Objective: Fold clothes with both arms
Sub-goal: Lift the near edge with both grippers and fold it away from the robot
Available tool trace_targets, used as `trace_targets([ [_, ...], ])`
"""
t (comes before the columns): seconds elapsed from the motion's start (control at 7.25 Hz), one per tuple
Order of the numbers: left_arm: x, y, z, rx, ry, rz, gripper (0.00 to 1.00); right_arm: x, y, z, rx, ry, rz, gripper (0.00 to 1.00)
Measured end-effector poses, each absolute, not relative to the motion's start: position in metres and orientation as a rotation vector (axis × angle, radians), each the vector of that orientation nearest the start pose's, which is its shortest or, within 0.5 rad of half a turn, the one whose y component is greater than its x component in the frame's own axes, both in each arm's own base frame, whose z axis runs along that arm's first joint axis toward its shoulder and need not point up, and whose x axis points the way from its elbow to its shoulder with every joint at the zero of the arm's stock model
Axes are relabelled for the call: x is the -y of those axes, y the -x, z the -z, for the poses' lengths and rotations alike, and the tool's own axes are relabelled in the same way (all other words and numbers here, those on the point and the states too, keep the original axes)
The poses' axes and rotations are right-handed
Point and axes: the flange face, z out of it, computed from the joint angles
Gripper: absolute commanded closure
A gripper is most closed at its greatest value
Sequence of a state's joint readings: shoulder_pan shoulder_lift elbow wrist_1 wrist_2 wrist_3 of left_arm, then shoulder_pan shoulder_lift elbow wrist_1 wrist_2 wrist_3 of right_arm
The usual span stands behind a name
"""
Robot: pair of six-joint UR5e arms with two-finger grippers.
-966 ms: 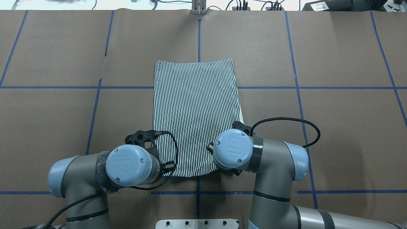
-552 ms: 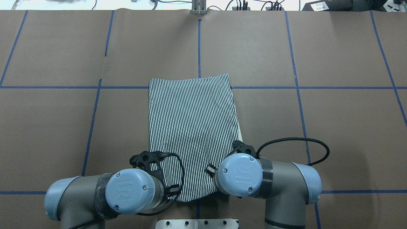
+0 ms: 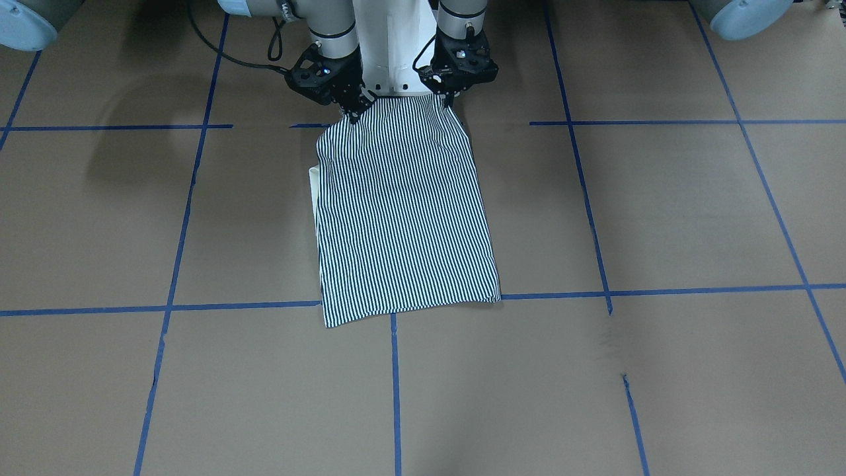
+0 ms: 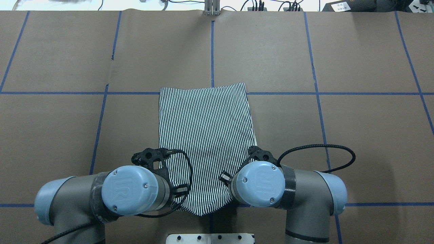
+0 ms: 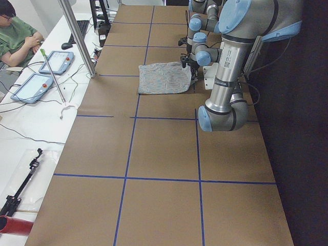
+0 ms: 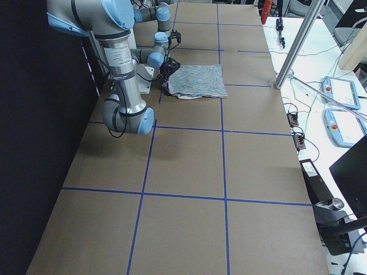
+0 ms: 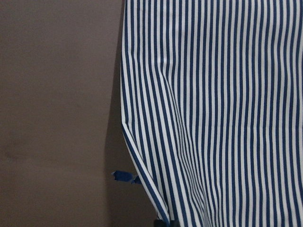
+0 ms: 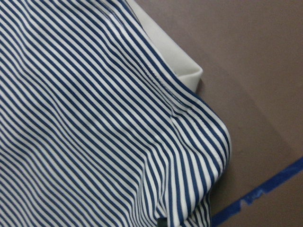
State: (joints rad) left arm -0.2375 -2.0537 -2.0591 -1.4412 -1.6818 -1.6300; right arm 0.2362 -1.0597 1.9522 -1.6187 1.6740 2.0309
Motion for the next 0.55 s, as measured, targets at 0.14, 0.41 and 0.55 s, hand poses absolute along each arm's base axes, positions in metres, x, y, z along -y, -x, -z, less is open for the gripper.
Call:
trace_targets([
  [0.14,0.276,-0.51,-0.208,-0.871,0.007,0.273,1.0,0.285,0.54,-0.216,0.886,0.159,-0.613,1.0],
  [0.41,0.329,-0.52,-0.233,-0.895,-0.031,0.344,1.0,0.336,0.543,-0.215,0.939,0.092,-0.61,1.0],
  [0.55,0.351,-0.523,-0.246,-0.899,-0.045,0.372,1.0,0.361,0.557,-0.213,0.943,0.068,-0.618,1.0],
])
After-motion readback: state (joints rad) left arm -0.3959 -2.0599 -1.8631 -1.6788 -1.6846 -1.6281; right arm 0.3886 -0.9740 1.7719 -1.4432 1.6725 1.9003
